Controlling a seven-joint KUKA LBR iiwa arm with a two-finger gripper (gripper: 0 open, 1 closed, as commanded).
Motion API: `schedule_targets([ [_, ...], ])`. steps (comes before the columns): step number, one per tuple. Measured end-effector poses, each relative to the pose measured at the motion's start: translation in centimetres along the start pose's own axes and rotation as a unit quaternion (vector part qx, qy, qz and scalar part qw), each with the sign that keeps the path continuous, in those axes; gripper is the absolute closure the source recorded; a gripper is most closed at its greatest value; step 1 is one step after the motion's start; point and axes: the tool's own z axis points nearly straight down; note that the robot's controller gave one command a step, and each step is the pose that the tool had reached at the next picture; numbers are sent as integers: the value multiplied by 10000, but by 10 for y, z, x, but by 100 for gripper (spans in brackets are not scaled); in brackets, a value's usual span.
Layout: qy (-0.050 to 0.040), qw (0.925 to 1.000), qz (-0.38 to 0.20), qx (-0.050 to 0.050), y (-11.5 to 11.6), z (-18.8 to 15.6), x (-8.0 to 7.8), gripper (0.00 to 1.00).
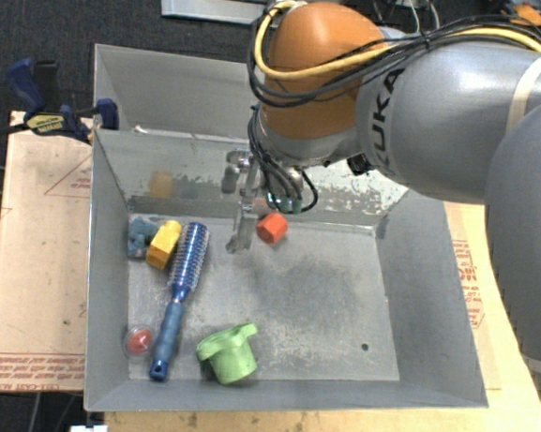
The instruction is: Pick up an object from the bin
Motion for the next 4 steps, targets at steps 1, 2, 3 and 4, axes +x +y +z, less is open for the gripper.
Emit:
schedule_targets([
  [1, -84, 9734, -2291, -6, 25, 153, 17, 0],
  [2, -51, 8801, -4747, 17, 8, 124, 24, 0],
  [3, -47, 8823, -4706, 15, -16, 117, 15, 0],
  [4, -21, 7933, -6089, 9, -8, 156, 58, 0],
])
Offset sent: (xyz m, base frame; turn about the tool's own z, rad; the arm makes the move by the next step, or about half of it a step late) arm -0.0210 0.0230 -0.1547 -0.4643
